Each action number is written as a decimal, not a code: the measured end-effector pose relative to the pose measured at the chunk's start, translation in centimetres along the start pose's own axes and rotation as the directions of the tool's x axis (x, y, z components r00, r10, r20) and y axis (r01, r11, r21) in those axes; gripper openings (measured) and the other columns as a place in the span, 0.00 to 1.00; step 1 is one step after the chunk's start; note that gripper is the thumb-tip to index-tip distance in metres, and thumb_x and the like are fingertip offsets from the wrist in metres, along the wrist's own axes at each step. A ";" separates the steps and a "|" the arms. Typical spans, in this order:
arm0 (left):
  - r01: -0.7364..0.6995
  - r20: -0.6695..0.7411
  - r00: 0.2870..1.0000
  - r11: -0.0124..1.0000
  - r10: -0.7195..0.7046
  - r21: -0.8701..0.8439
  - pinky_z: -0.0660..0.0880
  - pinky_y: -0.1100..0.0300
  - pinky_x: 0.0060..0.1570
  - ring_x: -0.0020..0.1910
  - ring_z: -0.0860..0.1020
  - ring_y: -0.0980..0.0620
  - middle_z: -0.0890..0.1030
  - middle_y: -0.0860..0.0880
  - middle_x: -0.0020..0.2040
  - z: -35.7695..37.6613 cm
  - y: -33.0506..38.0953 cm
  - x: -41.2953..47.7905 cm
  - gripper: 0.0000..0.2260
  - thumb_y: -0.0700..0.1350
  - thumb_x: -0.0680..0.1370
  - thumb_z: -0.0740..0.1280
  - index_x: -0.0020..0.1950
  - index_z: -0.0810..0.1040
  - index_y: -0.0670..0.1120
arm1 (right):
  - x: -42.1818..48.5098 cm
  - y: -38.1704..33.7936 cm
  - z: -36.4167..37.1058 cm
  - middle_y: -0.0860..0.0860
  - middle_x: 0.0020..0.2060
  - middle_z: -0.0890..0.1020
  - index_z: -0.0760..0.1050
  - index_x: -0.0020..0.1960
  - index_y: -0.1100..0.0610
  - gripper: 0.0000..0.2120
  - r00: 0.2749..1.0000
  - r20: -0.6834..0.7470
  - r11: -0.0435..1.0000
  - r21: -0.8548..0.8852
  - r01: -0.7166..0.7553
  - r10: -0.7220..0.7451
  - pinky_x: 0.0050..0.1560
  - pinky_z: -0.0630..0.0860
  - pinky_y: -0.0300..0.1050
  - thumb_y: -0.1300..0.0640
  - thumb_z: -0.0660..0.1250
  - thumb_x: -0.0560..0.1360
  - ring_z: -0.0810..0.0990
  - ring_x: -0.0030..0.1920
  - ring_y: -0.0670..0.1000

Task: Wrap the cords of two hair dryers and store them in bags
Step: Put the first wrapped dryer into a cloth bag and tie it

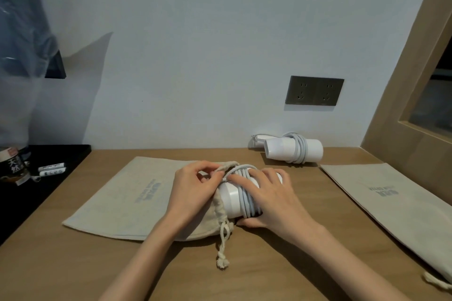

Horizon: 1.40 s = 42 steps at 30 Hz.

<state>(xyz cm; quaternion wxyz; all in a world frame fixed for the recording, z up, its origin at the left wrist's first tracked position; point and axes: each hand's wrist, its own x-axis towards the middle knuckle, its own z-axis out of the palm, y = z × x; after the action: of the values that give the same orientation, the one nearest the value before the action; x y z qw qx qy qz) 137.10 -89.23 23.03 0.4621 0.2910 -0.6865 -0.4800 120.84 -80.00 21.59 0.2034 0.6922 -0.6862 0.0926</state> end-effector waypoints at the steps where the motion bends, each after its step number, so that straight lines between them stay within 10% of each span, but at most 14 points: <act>1: 0.000 0.007 1.000 1.000 0.000 -0.002 0.76 0.63 0.37 0.35 0.78 0.56 0.84 0.50 0.40 0.0 -0.1 0.0 0.06 0.41 0.75 0.70 0.46 0.85 0.50 | -0.2 0.5 -0.5 0.46 0.65 0.70 0.54 0.73 0.36 0.41 0.999 0.029 0.998 0.063 0.012 -0.014 0.65 0.62 0.53 0.31 0.66 0.65 0.67 0.64 0.50; 4: 0.010 0.013 1.000 1.000 -0.010 -0.008 0.78 0.58 0.41 0.40 0.80 0.52 0.84 0.51 0.42 0.0 -0.5 0.2 0.06 0.42 0.75 0.70 0.46 0.85 0.52 | -1.1 2.0 -1.1 0.38 0.68 0.63 0.50 0.71 0.30 0.40 0.989 0.103 0.892 0.430 -0.138 0.104 0.67 0.62 0.51 0.33 0.68 0.67 0.59 0.66 0.43; 9: -0.017 0.029 0.999 1.000 0.016 0.014 0.79 0.55 0.43 0.42 0.80 0.51 0.83 0.53 0.44 -0.1 -0.7 0.3 0.06 0.42 0.74 0.71 0.46 0.85 0.52 | -2.3 2.8 -0.8 0.38 0.63 0.66 0.51 0.73 0.41 0.45 0.914 0.313 0.389 0.833 -0.394 0.257 0.53 0.70 0.26 0.51 0.77 0.68 0.70 0.58 0.31; 13: -0.092 0.056 0.995 0.992 0.087 0.092 0.74 0.62 0.38 0.37 0.77 0.58 0.83 0.54 0.43 -0.1 -0.7 0.5 0.07 0.42 0.75 0.70 0.45 0.85 0.54 | -2.4 1.9 -0.8 0.51 0.58 0.72 0.65 0.63 0.45 0.36 0.886 0.336 0.186 0.895 -0.406 0.319 0.45 0.81 0.44 0.61 0.80 0.64 0.79 0.53 0.52; 26: -0.084 0.087 0.992 0.995 0.087 -0.045 0.76 0.40 0.54 0.50 0.82 0.47 0.85 0.50 0.47 -1.1 -0.7 1.5 0.06 0.44 0.75 0.70 0.49 0.85 0.51 | -1.2 -2.4 0.4 0.42 0.57 0.74 0.70 0.54 0.38 0.30 0.822 0.121 0.266 0.911 -0.314 0.556 0.53 0.78 0.51 0.46 0.80 0.57 0.73 0.57 0.44; 32: -0.226 0.035 0.974 0.938 0.225 0.262 0.76 0.59 0.47 0.45 0.79 0.59 0.83 0.57 0.43 -1.6 -0.4 1.6 0.07 0.44 0.76 0.69 0.46 0.84 0.57 | -0.6 -3.1 1.1 0.43 0.55 0.73 0.71 0.56 0.40 0.28 0.828 0.175 0.113 0.955 -0.274 0.532 0.52 0.80 0.55 0.55 0.81 0.63 0.74 0.58 0.49; 42: -0.189 -0.023 0.978 0.930 0.207 0.316 0.72 0.65 0.46 0.45 0.77 0.59 0.82 0.57 0.44 -2.8 -0.2 2.2 0.05 0.46 0.76 0.69 0.46 0.83 0.55 | -0.8 -4.6 0.2 0.35 0.58 0.69 0.68 0.57 0.36 0.28 0.933 0.042 0.336 0.926 -0.170 0.356 0.58 0.77 0.50 0.47 0.77 0.61 0.70 0.61 0.39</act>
<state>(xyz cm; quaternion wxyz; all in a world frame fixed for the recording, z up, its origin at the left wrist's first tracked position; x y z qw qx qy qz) 138.77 -92.25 23.99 0.4753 0.3032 -0.7664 -0.3080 125.27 -79.48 20.35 -0.1745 0.5564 -0.6016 0.5460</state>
